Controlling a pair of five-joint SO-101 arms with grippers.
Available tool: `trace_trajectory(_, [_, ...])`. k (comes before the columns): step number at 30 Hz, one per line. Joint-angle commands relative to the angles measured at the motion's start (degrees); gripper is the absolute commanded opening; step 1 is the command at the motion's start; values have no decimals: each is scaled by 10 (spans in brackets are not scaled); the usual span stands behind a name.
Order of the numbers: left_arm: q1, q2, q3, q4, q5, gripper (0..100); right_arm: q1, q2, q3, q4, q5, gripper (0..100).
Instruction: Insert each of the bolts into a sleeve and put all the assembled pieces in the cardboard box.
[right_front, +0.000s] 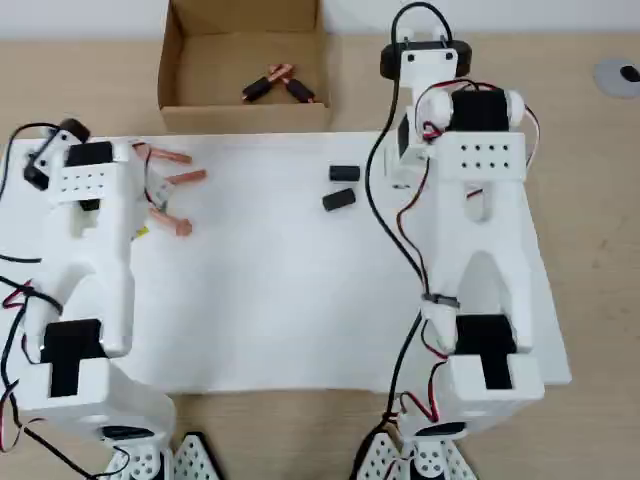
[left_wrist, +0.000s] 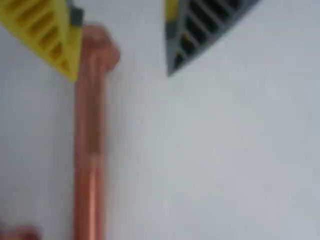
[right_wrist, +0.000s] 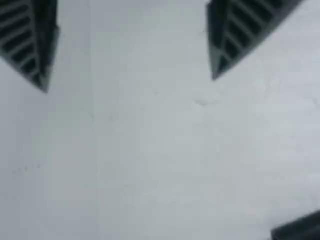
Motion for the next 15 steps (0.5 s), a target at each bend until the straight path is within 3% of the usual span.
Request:
trace_trajectory(1, [26, -3, -7, 16, 12, 132, 7, -36, 10, -8, 2, 250])
trace_trajectory(10, [26, -2, -1, 11, 12, 132, 8, -55, 10, -4, 3, 250])
trace_trajectory(15, [25, -2, 50, -40, 12, 132, 8, -55, 10, -4, 3, 250])
